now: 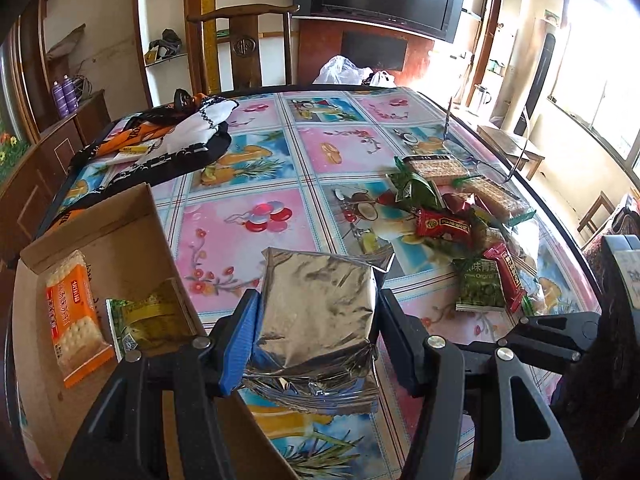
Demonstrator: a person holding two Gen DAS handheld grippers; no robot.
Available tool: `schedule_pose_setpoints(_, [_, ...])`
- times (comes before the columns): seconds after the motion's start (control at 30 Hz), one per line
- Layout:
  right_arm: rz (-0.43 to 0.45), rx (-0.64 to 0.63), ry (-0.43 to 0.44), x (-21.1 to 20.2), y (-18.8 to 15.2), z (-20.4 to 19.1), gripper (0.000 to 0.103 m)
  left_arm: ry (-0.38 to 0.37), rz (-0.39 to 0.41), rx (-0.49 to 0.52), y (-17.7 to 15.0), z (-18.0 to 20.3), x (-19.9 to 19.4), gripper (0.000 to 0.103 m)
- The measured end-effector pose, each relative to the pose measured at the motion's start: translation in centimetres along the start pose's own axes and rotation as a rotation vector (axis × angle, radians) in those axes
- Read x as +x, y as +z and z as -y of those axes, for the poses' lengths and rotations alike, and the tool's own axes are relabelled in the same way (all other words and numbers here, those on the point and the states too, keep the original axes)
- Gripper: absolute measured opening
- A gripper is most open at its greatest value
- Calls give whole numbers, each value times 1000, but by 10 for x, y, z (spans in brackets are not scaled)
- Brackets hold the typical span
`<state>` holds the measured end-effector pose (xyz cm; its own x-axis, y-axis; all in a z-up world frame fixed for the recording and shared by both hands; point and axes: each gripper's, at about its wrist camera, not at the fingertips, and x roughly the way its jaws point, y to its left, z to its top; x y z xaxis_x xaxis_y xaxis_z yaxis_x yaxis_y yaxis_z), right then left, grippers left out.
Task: Organize snacks
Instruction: 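Grasp the small red-and-white packet with the right gripper while the left holds the foil packet, then carry the foil packet and red-and-white packet over the cardboard box with both grippers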
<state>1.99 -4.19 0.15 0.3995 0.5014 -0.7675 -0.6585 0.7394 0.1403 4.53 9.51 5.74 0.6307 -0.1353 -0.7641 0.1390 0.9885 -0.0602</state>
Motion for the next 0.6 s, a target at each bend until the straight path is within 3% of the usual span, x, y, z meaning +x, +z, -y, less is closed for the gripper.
schedule_pose_setpoints(0.17, [50,32,-77,-6,3,3,24,3,0,-1,0,1,0,58])
schedule_pose_setpoints(0.37, [145,164,-104,-25,9,28,24,2,1,0,0,2,0,58])
schedule_pose_setpoints(0.6, [169,230,-123,-26,15,33,24,-1,5,-1,0,2,0,58])
